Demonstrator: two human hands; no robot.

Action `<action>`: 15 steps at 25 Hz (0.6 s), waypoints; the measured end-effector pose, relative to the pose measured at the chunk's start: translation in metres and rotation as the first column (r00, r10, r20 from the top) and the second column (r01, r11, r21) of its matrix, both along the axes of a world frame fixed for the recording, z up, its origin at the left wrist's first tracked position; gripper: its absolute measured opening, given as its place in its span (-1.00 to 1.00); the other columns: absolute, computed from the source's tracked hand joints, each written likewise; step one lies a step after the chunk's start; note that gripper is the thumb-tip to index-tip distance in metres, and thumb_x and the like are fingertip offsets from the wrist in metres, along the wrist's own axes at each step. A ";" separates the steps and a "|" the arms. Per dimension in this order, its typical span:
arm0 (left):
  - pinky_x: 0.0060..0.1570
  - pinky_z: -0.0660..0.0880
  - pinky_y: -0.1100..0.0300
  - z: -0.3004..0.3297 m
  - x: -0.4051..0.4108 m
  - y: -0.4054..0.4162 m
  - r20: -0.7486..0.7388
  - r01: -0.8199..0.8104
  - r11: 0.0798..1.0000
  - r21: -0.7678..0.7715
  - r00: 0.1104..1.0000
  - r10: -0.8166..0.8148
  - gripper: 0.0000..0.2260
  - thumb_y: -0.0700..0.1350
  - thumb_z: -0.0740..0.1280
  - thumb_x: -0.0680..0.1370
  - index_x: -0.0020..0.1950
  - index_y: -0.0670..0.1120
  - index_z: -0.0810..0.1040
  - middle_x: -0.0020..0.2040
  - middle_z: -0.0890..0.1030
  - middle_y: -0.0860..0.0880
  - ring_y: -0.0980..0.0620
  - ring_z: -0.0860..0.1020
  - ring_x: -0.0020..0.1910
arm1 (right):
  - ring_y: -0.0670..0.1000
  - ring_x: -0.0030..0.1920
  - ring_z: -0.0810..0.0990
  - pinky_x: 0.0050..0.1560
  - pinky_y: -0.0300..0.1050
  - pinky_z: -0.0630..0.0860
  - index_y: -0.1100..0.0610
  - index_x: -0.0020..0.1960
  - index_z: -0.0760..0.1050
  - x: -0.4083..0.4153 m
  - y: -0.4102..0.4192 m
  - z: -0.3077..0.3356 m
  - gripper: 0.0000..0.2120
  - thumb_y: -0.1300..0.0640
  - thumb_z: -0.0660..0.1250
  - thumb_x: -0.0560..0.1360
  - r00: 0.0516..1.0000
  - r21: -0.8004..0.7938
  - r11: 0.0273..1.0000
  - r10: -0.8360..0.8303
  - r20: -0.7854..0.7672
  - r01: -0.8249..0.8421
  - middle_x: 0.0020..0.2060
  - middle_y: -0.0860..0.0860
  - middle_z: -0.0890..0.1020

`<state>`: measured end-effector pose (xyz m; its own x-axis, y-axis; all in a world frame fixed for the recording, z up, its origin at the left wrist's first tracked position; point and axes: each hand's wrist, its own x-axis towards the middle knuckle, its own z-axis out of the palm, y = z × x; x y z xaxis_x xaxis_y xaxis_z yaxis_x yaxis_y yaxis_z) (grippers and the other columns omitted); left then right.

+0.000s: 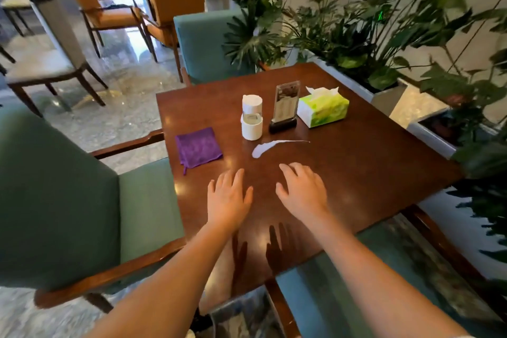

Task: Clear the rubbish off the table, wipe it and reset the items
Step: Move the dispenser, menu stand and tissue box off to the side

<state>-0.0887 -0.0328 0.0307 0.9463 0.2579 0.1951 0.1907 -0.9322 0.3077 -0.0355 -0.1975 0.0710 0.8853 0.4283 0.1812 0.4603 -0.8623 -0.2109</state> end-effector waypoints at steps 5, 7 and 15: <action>0.36 0.18 -0.10 -0.016 0.058 0.004 -0.036 -0.055 0.998 -0.006 0.998 0.055 -0.58 0.06 0.16 0.58 0.40 -0.06 0.31 0.40 0.37 -0.08 -0.07 0.25 0.42 | 0.11 0.27 0.41 0.19 0.01 0.38 0.10 0.38 0.31 0.085 0.006 -0.009 -0.55 0.00 0.20 0.53 0.999 -0.002 1.000 0.010 -0.047 -0.010 0.30 0.10 0.45; 0.40 0.15 -0.10 -0.028 0.074 0.013 -0.081 -0.082 0.997 -0.008 0.993 0.081 -0.57 0.06 0.14 0.59 0.43 -0.06 0.27 0.43 0.33 -0.08 -0.07 0.19 0.45 | 0.11 0.26 0.42 0.17 0.01 0.40 0.10 0.38 0.31 0.114 0.013 -0.014 -0.55 -0.01 0.19 0.53 0.999 -0.021 0.999 0.037 -0.032 -0.038 0.30 0.10 0.46; 0.43 -0.12 -0.07 -0.094 0.137 0.034 -0.270 -0.119 0.992 -0.036 0.957 0.105 -0.48 0.15 0.01 0.60 0.52 0.03 -0.02 0.55 -0.02 -0.03 -0.01 -0.13 0.51 | 0.13 0.33 0.34 0.17 0.03 0.42 0.08 0.42 0.23 0.212 0.074 -0.034 -0.50 0.00 0.23 0.53 0.993 0.016 0.995 0.100 -0.067 -0.099 0.37 0.11 0.35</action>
<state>0.0478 0.0014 -0.0630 0.9264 0.3685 -0.0766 0.3748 -0.8843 0.2785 0.1762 -0.1237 0.0367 0.8488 0.5129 0.1283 0.5280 -0.8099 -0.2555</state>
